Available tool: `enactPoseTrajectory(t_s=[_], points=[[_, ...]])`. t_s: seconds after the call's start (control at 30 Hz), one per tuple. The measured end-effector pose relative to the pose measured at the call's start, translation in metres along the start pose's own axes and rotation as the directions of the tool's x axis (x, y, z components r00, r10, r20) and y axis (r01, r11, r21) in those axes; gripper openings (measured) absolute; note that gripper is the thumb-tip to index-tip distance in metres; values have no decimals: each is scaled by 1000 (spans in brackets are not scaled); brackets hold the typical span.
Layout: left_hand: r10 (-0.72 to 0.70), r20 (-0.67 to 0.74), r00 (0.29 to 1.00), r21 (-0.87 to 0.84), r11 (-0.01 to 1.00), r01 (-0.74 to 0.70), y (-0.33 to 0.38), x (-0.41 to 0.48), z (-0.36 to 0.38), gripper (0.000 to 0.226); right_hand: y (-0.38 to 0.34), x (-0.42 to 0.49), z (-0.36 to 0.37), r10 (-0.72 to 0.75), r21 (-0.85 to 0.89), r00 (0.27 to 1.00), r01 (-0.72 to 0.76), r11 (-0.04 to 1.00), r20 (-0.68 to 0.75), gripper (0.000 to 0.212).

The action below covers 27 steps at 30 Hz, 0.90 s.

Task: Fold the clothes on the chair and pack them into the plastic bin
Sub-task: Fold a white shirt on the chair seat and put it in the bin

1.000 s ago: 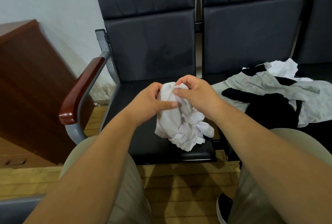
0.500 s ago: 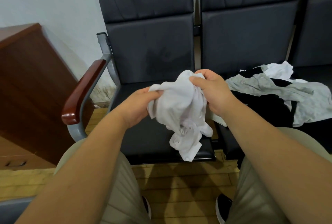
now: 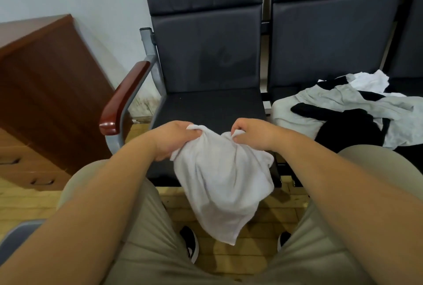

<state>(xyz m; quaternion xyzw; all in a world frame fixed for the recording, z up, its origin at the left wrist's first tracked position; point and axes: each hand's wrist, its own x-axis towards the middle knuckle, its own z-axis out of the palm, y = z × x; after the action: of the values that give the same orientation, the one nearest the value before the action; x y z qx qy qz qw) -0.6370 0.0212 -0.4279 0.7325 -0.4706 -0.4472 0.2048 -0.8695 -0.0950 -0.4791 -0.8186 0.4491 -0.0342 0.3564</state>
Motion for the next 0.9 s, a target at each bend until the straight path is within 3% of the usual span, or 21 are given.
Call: enactPoseTrajectory(t_s=[0.1,0.23,0.43,0.63,0.77,0.9], points=[[72,-149,986,251,967,-33,-17,5,9,21,6,7,8,61,-6,992,-62,998,-108,11],[122,-190,974,335,941,-52,-29,5,6,20,11,12,10,143,129,951,-111,985,-274,10],[217,-374,902,177,971,-160,-22,-7,-21,26,0,6,-15,100,158,846,-19,987,-523,16],[154,-498,853,-120,962,-244,-14,-19,-38,14,11,-7,-41,133,276,741,73,958,-658,11],[147,-591,793,-40,977,-211,-22,-23,-57,19,11,-15,-50,229,414,715,92,905,-660,11],[147,-684,715,20,983,-183,-31,-30,-75,16,5,-30,-56,255,490,629,230,841,-734,11]])
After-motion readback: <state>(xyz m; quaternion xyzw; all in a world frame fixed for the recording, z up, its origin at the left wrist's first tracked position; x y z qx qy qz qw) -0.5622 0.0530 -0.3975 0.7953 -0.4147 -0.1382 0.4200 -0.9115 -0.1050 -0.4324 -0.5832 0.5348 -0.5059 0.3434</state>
